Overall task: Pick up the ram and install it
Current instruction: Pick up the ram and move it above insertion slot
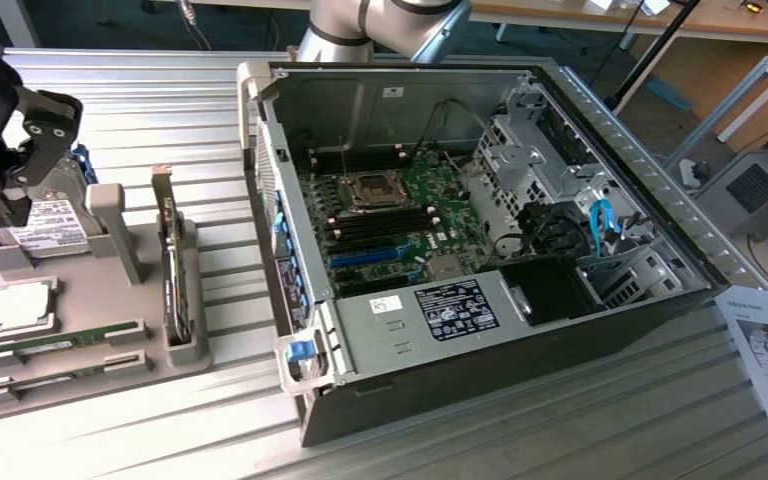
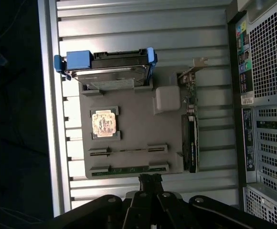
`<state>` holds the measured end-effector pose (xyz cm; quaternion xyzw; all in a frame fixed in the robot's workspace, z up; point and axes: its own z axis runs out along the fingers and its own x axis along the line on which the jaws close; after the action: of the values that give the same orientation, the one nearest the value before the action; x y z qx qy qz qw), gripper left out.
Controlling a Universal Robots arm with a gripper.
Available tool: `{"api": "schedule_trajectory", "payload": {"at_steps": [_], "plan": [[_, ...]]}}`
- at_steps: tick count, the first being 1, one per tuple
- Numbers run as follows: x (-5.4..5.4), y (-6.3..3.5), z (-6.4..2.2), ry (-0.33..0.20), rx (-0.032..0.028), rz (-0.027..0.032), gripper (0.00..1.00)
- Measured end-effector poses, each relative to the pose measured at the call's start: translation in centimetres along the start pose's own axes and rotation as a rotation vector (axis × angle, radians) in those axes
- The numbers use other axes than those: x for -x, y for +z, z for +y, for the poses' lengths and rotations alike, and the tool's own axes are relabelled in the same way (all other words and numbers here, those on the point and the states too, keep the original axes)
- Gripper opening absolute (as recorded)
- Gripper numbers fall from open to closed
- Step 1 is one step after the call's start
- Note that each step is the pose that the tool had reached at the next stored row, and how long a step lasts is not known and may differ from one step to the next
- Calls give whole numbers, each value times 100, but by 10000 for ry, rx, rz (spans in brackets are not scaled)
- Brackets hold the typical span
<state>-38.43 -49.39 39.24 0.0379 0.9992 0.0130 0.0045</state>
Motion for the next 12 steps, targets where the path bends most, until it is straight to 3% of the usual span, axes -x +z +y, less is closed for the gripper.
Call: {"api": "schedule_trajectory", "payload": {"at_steps": [12], "plan": [[-5,1,-26,-7,-1,1,11]]}}
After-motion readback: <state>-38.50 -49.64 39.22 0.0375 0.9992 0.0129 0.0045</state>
